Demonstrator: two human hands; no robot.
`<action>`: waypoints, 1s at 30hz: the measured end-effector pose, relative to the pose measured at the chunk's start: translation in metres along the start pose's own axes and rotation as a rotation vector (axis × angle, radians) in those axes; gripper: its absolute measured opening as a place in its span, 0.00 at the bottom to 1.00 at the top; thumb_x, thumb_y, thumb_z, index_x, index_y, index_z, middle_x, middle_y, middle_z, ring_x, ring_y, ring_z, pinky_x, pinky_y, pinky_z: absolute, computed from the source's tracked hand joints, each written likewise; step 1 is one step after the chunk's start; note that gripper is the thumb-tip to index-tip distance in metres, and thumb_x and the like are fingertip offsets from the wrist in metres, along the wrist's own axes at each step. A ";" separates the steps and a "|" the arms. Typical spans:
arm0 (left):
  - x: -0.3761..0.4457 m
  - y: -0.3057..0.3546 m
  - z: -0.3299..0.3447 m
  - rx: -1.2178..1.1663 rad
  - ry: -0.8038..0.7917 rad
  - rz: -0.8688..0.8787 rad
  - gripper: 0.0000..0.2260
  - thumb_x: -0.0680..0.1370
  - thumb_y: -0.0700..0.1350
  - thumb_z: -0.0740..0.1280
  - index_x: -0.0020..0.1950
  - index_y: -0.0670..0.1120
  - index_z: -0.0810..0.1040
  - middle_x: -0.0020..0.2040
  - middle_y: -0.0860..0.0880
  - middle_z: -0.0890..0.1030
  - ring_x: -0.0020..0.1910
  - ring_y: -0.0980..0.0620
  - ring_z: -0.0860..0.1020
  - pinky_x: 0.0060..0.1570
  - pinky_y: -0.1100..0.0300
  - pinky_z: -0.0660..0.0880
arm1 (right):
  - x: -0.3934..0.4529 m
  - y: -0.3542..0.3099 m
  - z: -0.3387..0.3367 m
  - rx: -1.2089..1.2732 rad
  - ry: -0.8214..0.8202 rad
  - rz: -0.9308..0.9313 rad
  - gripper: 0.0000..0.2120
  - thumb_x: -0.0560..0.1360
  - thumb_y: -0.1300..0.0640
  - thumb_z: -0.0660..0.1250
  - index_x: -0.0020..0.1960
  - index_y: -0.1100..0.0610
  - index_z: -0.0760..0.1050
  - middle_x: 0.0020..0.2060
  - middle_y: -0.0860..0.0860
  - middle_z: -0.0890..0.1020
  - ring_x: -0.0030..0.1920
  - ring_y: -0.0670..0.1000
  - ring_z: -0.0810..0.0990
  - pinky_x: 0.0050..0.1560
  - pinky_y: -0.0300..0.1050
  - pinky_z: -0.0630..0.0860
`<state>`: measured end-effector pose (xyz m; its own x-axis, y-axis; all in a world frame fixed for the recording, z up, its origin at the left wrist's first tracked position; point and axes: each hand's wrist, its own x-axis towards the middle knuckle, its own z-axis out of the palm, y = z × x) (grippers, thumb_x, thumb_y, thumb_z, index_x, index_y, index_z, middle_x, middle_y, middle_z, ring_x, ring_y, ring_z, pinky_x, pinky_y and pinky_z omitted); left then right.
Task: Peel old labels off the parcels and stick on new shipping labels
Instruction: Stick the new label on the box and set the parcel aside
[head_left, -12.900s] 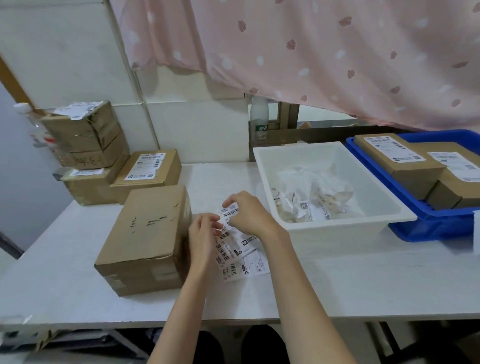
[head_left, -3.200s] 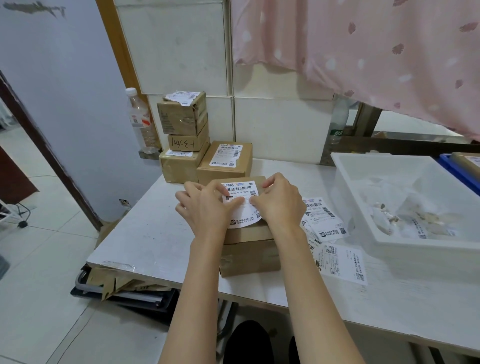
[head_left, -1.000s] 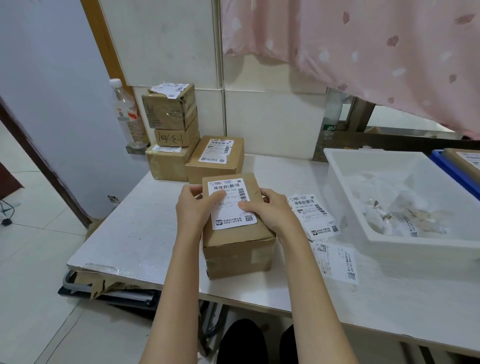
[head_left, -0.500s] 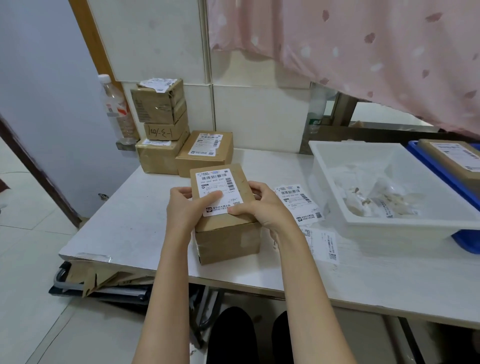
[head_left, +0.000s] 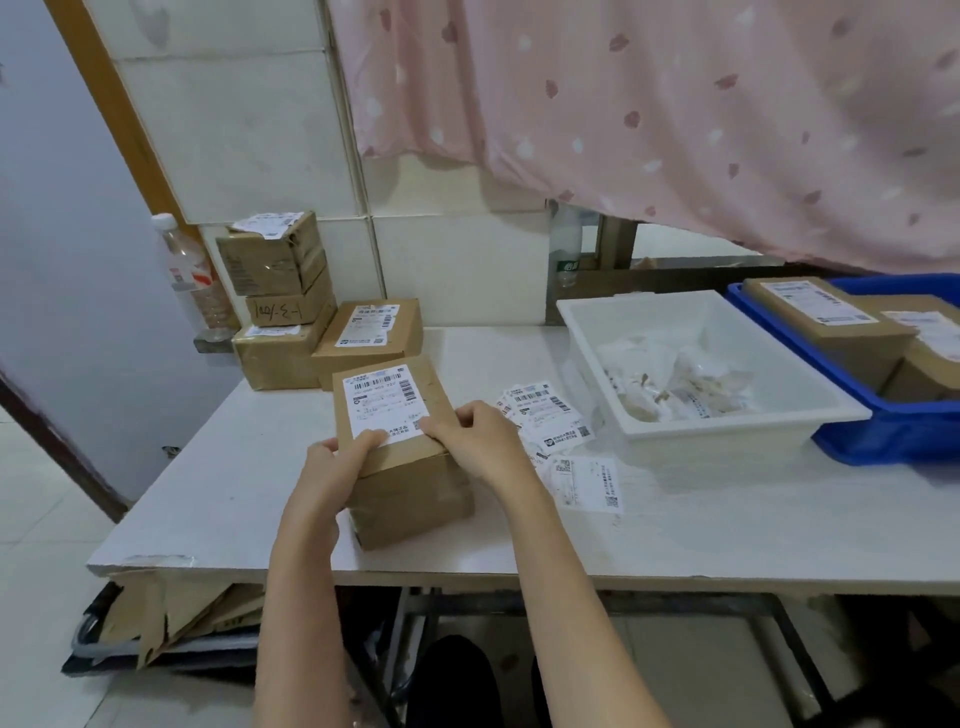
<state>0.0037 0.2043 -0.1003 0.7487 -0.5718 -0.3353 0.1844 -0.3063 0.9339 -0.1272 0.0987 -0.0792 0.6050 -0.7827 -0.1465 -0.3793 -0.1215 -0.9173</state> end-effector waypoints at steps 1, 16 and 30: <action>-0.003 0.005 0.001 -0.008 0.015 0.022 0.32 0.72 0.55 0.73 0.70 0.42 0.69 0.60 0.44 0.80 0.56 0.45 0.78 0.41 0.56 0.72 | -0.002 -0.003 -0.001 0.011 0.016 -0.017 0.20 0.73 0.43 0.69 0.58 0.56 0.75 0.54 0.48 0.80 0.54 0.50 0.78 0.56 0.47 0.75; -0.036 0.134 0.202 -0.064 -0.180 0.347 0.27 0.76 0.52 0.70 0.69 0.42 0.66 0.60 0.48 0.78 0.47 0.55 0.77 0.36 0.62 0.71 | 0.001 -0.026 -0.210 0.187 0.433 -0.154 0.13 0.75 0.45 0.67 0.52 0.53 0.79 0.45 0.44 0.80 0.45 0.42 0.75 0.39 0.38 0.69; -0.041 0.170 0.474 -0.057 -0.485 0.215 0.32 0.76 0.52 0.70 0.73 0.40 0.59 0.62 0.45 0.75 0.54 0.47 0.74 0.42 0.57 0.72 | 0.047 0.042 -0.426 0.217 0.806 0.071 0.17 0.74 0.46 0.66 0.53 0.59 0.79 0.50 0.53 0.80 0.48 0.51 0.75 0.41 0.44 0.68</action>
<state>-0.2970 -0.1855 0.0135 0.3957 -0.9074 -0.1419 0.1038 -0.1093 0.9886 -0.4130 -0.2036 0.0336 -0.1321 -0.9908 0.0279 -0.2049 -0.0003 -0.9788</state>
